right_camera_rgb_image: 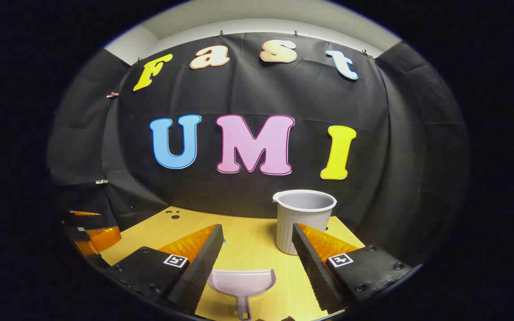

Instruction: Pick up the small broom and dustpan from the desktop, sweep the trash into the dustpan with the broom, and then empty the trash into the garbage bin.

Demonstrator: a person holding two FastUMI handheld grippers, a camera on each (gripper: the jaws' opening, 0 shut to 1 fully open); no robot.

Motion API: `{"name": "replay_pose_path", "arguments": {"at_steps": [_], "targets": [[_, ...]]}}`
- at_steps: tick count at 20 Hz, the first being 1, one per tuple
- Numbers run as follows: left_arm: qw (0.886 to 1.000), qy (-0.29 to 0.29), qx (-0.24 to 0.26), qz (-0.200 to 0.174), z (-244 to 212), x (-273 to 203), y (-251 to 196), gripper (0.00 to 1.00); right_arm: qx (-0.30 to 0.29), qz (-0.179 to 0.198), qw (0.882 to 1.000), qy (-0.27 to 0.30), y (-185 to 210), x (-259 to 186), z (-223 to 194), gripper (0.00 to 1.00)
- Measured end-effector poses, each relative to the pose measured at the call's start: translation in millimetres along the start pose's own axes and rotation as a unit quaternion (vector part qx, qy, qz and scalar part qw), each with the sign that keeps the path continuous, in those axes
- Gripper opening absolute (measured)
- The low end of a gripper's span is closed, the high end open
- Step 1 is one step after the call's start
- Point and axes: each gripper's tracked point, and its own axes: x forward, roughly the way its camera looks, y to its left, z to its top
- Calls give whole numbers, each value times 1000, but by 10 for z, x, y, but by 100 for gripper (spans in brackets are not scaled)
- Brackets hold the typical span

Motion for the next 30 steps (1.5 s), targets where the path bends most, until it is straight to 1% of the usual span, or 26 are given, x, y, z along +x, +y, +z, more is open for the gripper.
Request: {"name": "replay_pose_path", "arguments": {"at_steps": [2, 4, 5, 7, 15, 21, 23, 26, 28, 30], "targets": [[1000, 7, -3, -7, -65, -44, 61, 96, -9, -1, 1000, -7, 33, 1, 53, 98], [1000, 17, -6, -7, -143, -38, 125, 96, -8, 12, 1000, -6, 108, 12, 13, 97], [1000, 21, -6, -3, -181, -18, 155, 96, -8, 17, 1000, -7, 129, 23, 2, 97], [999, 34, -8, 11, -255, 33, 220, 96, -10, 28, 999, 11, 148, 101, -143, 97], [996, 85, -35, 13, -536, 376, 234, 96, -1, 47, 998, 43, 157, 374, -336, 97], [989, 142, -28, 17, -779, 694, 421, 96, -1, 48, 997, 58, 135, 523, -461, 98], [986, 165, -21, 16, -866, 834, 485, 96, -2, 45, 997, 65, 105, 557, -516, 98], [978, 207, -16, -3, -1054, 1068, 486, 96, -1, 38, 996, 79, 42, 617, -609, 98], [969, 246, -8, -15, -1247, 1211, 501, 96, -2, 35, 995, 89, -2, 632, -707, 98], [957, 288, -5, -20, -1437, 1330, 532, 96, -5, 33, 994, 102, -44, 643, -789, 98]]}}
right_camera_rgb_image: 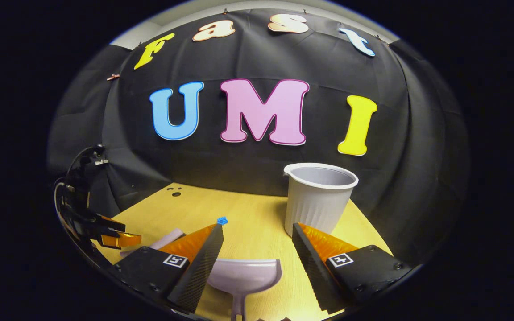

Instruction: Pick up the small broom and dustpan from the desktop, sweep the trash into the dustpan with the broom, and then empty the trash into the garbage bin.

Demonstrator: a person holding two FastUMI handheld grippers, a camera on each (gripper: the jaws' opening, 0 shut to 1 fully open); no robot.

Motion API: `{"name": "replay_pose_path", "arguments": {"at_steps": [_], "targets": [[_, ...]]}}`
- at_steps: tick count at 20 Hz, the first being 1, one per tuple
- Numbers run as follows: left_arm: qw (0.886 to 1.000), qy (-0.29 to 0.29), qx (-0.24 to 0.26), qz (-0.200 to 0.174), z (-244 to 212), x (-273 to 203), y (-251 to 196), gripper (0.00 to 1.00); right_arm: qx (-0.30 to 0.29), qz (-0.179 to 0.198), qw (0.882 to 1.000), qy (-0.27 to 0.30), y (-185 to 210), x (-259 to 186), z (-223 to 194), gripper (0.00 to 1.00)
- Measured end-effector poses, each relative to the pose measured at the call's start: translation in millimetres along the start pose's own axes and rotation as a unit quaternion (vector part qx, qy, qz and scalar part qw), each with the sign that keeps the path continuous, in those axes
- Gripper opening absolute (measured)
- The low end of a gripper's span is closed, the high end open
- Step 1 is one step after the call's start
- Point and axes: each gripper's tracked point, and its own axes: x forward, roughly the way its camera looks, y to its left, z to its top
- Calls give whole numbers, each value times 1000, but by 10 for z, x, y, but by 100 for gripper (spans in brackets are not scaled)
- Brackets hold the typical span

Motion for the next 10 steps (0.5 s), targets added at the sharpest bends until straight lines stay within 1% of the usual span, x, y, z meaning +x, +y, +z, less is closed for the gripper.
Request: {"name": "replay_pose_path", "arguments": {"at_steps": [3, 7, 9, 10], "targets": [[998, 66, 12, -1, -169, 289, 40, 96, 3, -2, 1000, 25, -53, 20, -182, 98], [989, 139, 55, 12, -363, 627, 128, 96, 10, 6, 999, 54, -47, 37, -375, 98], [984, 172, 52, 9, -458, 747, 120, 96, 12, 7, 998, 58, -50, 34, -415, 98], [981, 187, 49, 6, -502, 800, 115, 94, 13, 7, 998, 60, -60, 34, -434, 98]]}}
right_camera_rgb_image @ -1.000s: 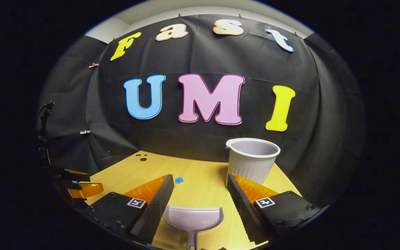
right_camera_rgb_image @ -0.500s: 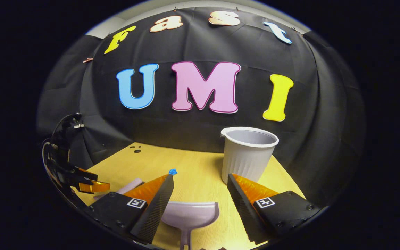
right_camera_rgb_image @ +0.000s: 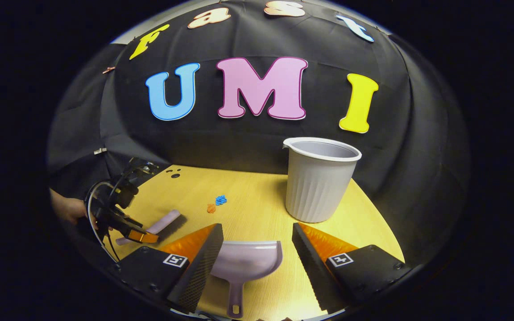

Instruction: Pick up the small broom and dustpan from the desktop, sweep the trash into the dustpan with the broom, and then empty the trash into the garbage bin.

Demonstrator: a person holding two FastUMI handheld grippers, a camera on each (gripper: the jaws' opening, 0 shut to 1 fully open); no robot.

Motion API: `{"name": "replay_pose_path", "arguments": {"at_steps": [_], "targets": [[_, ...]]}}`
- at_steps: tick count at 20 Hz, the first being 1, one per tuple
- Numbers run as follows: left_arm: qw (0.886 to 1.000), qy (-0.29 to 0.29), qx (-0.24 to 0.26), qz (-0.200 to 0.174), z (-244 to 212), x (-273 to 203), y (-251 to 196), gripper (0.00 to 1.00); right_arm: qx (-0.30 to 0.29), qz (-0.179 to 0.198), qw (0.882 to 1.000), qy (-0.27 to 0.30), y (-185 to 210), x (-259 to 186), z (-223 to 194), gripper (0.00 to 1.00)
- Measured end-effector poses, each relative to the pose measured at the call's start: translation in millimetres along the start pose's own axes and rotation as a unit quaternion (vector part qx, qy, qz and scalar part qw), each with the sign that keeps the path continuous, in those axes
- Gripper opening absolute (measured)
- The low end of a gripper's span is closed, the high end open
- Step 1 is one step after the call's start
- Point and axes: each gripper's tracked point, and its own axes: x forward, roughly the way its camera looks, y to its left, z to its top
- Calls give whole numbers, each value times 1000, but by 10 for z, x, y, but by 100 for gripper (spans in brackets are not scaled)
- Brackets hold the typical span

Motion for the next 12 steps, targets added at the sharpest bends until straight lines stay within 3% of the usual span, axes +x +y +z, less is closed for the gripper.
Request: {"name": "replay_pose_path", "arguments": {"at_steps": [5, 12], "targets": [[999, 26, 14, 15, -16, 219, 84, 93, 18, -3, 1000, 19, -71, 31, -119, 98], [999, 37, -24, 4, -47, 409, 5, 76, 56, -8, 996, 75, -120, 53, -401, 99]]}}
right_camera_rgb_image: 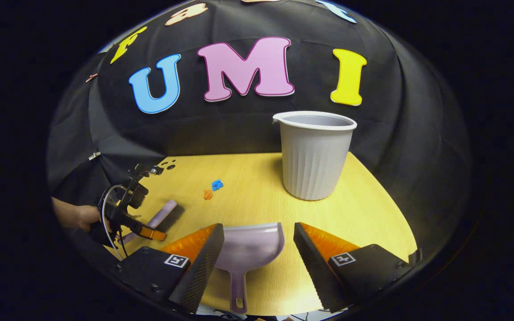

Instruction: Pick up the small broom and dustpan from the desktop, sweep the trash into the dustpan with the broom, and then empty the trash into the garbage bin.

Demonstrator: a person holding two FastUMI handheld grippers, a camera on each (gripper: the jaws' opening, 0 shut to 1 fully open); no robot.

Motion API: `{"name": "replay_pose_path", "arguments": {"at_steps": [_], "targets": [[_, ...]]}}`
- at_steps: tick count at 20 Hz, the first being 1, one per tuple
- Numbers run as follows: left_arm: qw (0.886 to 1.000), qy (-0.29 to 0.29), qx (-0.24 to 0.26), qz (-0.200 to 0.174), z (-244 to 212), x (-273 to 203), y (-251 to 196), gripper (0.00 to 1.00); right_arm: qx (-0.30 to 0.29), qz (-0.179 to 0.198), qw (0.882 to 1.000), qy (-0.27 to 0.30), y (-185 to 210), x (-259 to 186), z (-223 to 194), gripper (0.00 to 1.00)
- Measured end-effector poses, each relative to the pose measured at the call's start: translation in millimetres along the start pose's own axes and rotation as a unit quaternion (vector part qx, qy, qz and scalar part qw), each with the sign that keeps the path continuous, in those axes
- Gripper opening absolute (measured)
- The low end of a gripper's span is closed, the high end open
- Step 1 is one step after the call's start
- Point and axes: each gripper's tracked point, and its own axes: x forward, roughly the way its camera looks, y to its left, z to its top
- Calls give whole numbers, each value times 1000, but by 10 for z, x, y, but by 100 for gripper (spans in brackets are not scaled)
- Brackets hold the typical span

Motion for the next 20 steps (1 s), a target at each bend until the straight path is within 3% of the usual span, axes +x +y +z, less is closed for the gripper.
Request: {"name": "replay_pose_path", "arguments": {"at_steps": [5, 8, 14, 20], "targets": [[1000, -17, 13, -4, 43, 7, -38, 63, -9, 10, 1000, 20, 74, -3, -131, 99], [1000, -27, 9, -2, 43, 3, -58, 40, -11, 18, 999, 36, 131, 1, -200, 99], [997, -78, -15, -17, -25, -98, -73, 27, -25, 35, 996, 82, 239, -22, -422, 99], [989, -145, 6, -13, -82, -533, -65, 27, -21, 40, 989, 139, 283, -6, -734, 99]]}}
